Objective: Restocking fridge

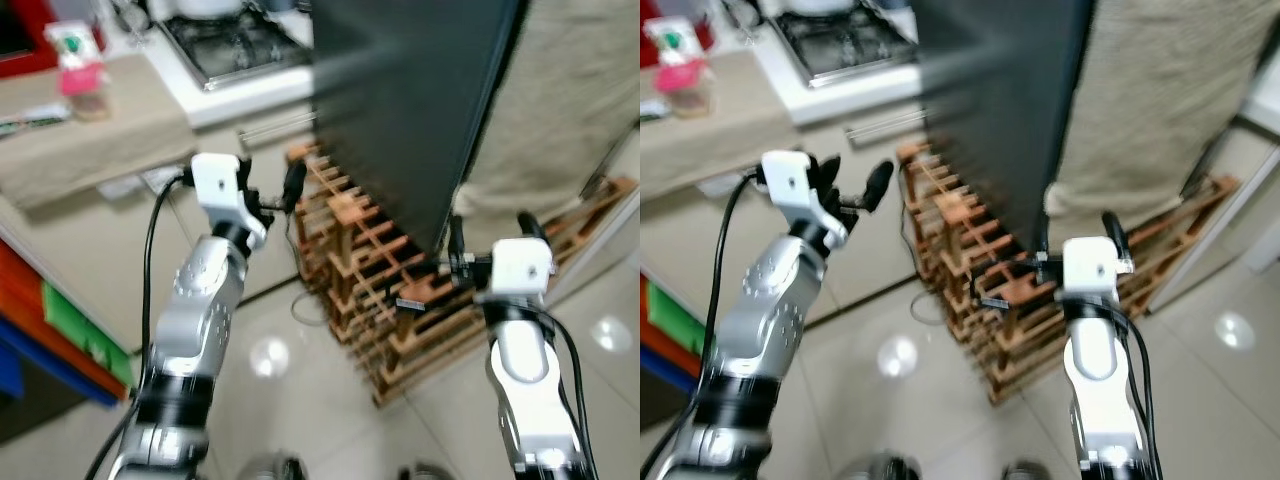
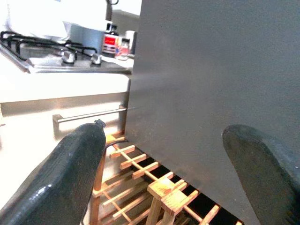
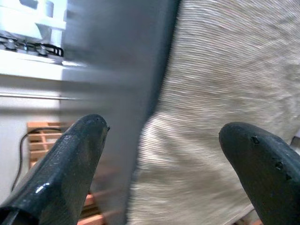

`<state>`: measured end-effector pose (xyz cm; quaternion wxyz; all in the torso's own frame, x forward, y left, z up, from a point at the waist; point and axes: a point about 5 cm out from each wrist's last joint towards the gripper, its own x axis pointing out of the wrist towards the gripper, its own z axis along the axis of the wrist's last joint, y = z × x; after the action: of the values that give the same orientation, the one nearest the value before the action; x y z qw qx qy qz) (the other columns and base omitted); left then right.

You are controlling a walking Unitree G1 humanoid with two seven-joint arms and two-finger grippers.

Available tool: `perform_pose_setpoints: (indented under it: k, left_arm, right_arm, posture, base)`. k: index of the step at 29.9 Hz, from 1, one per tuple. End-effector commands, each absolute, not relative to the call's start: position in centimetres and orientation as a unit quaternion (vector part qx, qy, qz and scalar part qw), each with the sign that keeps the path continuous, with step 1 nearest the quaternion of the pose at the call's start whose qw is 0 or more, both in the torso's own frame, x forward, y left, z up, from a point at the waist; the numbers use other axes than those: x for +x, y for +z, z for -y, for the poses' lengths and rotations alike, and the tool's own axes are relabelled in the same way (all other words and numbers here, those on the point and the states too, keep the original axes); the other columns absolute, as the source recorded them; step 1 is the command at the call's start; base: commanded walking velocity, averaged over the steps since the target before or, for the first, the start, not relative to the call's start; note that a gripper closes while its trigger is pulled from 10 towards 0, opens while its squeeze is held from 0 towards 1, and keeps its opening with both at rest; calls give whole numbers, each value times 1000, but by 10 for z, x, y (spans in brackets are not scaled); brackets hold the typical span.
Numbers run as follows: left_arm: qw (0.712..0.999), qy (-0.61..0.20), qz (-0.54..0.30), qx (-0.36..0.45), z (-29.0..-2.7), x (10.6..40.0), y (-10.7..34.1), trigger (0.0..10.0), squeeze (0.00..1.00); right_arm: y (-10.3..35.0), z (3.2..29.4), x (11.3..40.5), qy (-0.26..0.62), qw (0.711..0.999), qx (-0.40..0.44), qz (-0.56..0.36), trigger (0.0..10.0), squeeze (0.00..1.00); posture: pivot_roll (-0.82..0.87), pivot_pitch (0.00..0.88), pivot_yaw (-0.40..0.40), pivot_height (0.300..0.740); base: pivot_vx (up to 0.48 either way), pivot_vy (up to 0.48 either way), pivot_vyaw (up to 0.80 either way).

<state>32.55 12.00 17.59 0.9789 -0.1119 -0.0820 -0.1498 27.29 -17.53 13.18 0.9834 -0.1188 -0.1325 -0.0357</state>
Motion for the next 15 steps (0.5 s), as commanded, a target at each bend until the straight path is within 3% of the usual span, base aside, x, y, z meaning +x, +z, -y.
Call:
perform_pose_setpoints:
  k: [1, 7, 8, 15]
  left_arm:
    - [980, -146, 93, -101, -120, 326, 182, 10000, 0]
    - [990, -110, 56, -73, -124, 336, 167, 10000, 0]
    - [995, -77, 41, -38, -132, 341, 162, 10000, 0]
    - [998, -59, 34, -17, -137, 344, 158, 10000, 0]
  right_arm:
    - [127, 175, 278, -31, 988, -98, 112, 10000, 549]
    - [129, 174, 292, -27, 992, -67, 105, 10000, 616]
    - [131, 172, 296, -19, 993, -59, 105, 10000, 643]
    - [130, 166, 305, -4, 994, -46, 98, 10000, 639]
  posture:
    - [-170, 34, 61, 732]
    - [-166, 27, 61, 732]
    - [-163, 24, 62, 732]
    - [-146, 13, 59, 732]
  base:
    - [0, 360, 712]
    - [0, 0, 677]
    - [0, 0, 663]
    - [0, 0, 661]
